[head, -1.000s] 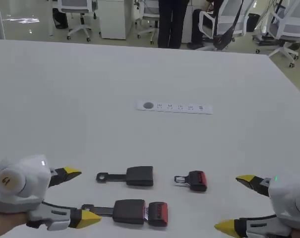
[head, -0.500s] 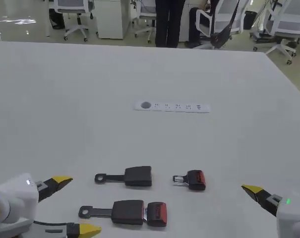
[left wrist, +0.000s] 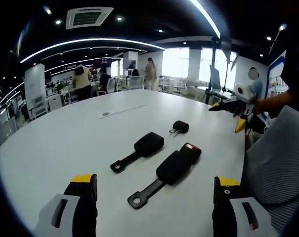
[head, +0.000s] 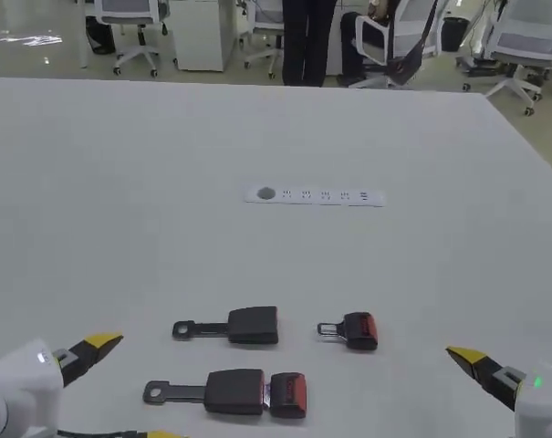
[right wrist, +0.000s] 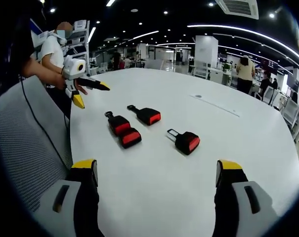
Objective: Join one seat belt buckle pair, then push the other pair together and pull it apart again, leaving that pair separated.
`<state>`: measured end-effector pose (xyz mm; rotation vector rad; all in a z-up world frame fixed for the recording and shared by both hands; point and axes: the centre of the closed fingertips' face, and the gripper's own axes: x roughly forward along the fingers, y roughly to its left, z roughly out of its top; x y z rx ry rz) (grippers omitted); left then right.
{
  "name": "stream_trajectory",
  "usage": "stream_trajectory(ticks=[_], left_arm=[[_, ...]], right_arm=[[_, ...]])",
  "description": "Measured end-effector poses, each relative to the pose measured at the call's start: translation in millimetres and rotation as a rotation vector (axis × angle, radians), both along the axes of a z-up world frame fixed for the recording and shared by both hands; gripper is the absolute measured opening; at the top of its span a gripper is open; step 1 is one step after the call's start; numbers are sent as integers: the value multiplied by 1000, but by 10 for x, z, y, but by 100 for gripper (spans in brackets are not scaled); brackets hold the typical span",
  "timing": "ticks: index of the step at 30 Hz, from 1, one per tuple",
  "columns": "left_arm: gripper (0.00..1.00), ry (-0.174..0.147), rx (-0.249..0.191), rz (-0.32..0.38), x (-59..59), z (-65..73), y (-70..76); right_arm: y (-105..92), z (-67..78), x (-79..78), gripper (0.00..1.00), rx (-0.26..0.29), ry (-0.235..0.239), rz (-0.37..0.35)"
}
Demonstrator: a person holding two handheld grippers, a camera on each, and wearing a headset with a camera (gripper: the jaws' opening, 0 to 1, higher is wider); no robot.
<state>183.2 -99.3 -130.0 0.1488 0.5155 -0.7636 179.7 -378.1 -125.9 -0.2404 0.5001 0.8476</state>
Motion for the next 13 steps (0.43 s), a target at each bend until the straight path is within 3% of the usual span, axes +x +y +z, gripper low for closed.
stream_trajectory(ticks=[4, 13], left_arm=[[100, 11, 4, 1, -12, -30, 8], [100, -2, 3, -1, 3, -20, 17]], right_arm=[[6, 10, 28, 100, 5, -6, -2], [25, 24, 31, 100, 8, -9, 1]])
